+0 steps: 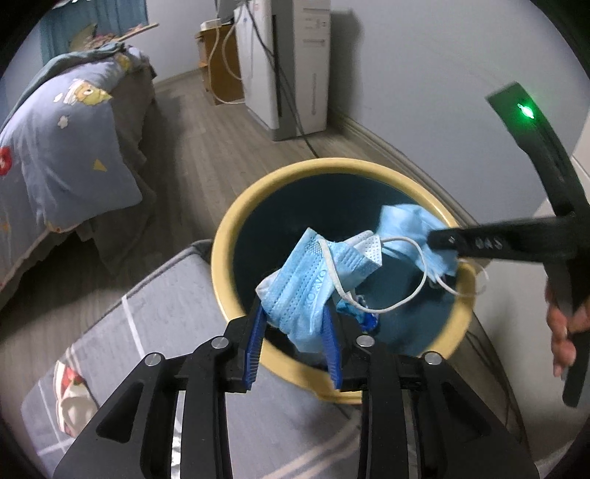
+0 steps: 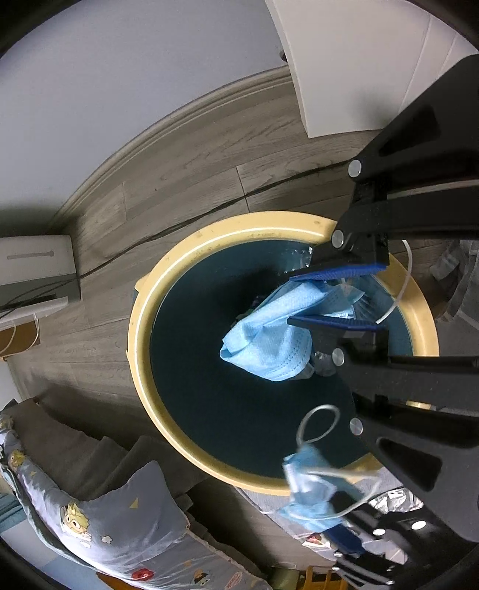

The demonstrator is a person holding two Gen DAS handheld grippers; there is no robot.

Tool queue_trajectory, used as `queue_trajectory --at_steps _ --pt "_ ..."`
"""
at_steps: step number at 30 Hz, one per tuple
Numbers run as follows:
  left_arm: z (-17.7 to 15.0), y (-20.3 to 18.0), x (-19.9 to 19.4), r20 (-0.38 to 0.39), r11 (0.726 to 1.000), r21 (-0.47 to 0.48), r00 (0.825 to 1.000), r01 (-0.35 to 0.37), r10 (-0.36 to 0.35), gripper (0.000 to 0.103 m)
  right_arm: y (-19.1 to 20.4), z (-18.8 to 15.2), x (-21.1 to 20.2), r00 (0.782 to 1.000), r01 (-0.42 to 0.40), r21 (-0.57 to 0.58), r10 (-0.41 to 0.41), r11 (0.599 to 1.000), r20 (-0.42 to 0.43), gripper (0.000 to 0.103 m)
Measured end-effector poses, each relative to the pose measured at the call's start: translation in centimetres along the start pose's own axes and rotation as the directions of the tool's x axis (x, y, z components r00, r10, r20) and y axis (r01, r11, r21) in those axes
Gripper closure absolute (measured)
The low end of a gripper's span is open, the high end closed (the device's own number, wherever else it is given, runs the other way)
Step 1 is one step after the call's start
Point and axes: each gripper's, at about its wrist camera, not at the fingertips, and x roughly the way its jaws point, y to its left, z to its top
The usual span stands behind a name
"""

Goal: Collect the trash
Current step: 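Open both grippers to drop the masks into the bin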

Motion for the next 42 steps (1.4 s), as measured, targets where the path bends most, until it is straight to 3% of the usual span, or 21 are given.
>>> queue_trajectory --at_steps 4,9,14,16,17,18,20,22,24,34,42 --pt "0.1 0.6 0.1 0.023 1.000 -0.010 1.000 -0.013 0.013 0.046 0.0 -0.1 -0.3 1.000 -0.005 -0.001 0.006 1.000 0.017 0.085" --pt "-0.4 0.9 0.0 0.030 0.999 -0.031 0.999 -0.022 0.023 0.031 -0.1 -0.1 -0.4 1.000 -0.006 0.003 0.006 1.000 0.021 0.079" --pt "-0.8 1.2 -0.6 0.063 0.998 -0.046 0.997 -0.046 0.049 0.009 0.0 0.0 -0.7 0.999 -0.010 -0.002 0.010 1.000 0.038 0.078" --pt "-1.0 1.4 -0.8 0.072 0.997 -0.054 0.995 -0.061 0.065 0.009 0.0 0.1 -0.8 0.999 -0.009 -0.003 0.009 1.000 0.040 0.077" --pt "-1.1 1.5 -0.9 0.077 0.996 -0.060 0.995 -0.064 0.069 0.007 0.0 0.2 -0.8 0.999 -0.007 -0.002 0.007 1.000 0.042 0.069" --pt "-1.1 1.6 -1.0 0.080 0.996 -0.064 0.994 -0.067 0.072 0.007 0.0 0.2 -0.9 0.999 0.001 0.000 -0.001 1.000 0.048 0.053" --pt "-1.3 1.7 -0.9 0.078 0.994 -0.067 0.993 -0.087 0.092 0.006 0.0 0.2 -1.2 0.998 0.017 0.000 -0.017 1.000 0.065 0.037" --pt "-1.4 1.8 -0.8 0.069 0.992 -0.066 0.992 -0.104 0.109 0.006 0.0 0.3 -1.5 0.997 0.025 0.002 -0.025 1.000 0.075 0.030" --pt "-1.6 2.0 -0.8 0.064 0.991 -0.069 0.991 -0.113 0.117 0.006 -0.1 0.4 -1.7 0.996 0.021 0.017 -0.023 1.000 0.081 0.009" --pt "-3.4 3.9 -3.1 0.050 0.981 -0.131 0.987 -0.145 0.153 0.005 0.8 0.6 -2.8 0.995 0.012 0.032 -0.015 0.999 0.094 0.006" --pt "-5.9 5.5 -8.3 0.077 0.974 -0.112 0.975 -0.199 0.209 0.005 4.5 0.0 -4.7 0.992 0.007 -0.048 -0.001 0.999 0.126 0.006"
